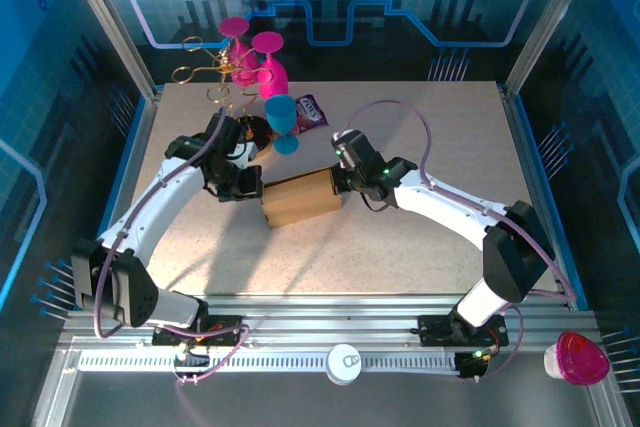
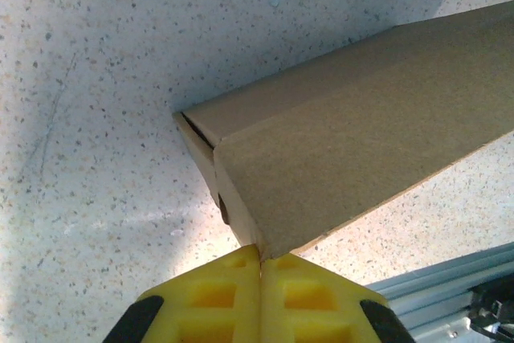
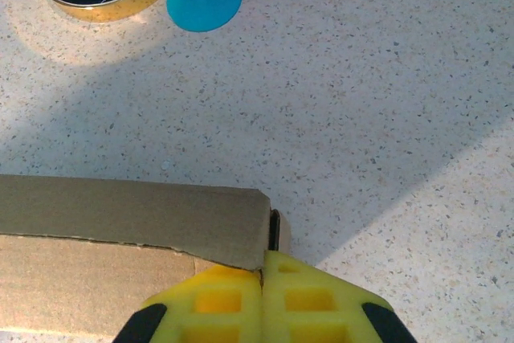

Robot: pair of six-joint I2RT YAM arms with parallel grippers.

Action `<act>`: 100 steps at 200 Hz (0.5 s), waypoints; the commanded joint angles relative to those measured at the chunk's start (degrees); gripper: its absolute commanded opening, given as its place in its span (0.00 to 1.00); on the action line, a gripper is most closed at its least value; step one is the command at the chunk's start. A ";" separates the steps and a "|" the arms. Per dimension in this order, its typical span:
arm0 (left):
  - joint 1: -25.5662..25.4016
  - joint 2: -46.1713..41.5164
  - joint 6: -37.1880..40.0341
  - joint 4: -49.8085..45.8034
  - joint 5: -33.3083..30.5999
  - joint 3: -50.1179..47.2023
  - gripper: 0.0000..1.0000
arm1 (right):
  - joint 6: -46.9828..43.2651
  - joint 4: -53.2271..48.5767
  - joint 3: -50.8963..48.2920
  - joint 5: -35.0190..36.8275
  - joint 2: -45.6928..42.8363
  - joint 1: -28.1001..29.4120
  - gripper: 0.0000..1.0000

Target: Fold the paper box

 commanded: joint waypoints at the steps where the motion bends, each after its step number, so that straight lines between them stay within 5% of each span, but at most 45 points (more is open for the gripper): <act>1: 0.26 1.90 -2.04 -2.79 4.77 4.08 0.01 | 0.54 -6.83 -0.30 -1.77 2.45 0.89 0.00; 100: 4.80 4.50 -2.74 -7.68 13.03 8.74 0.02 | 0.67 -8.82 1.94 -3.09 3.68 -0.18 0.00</act>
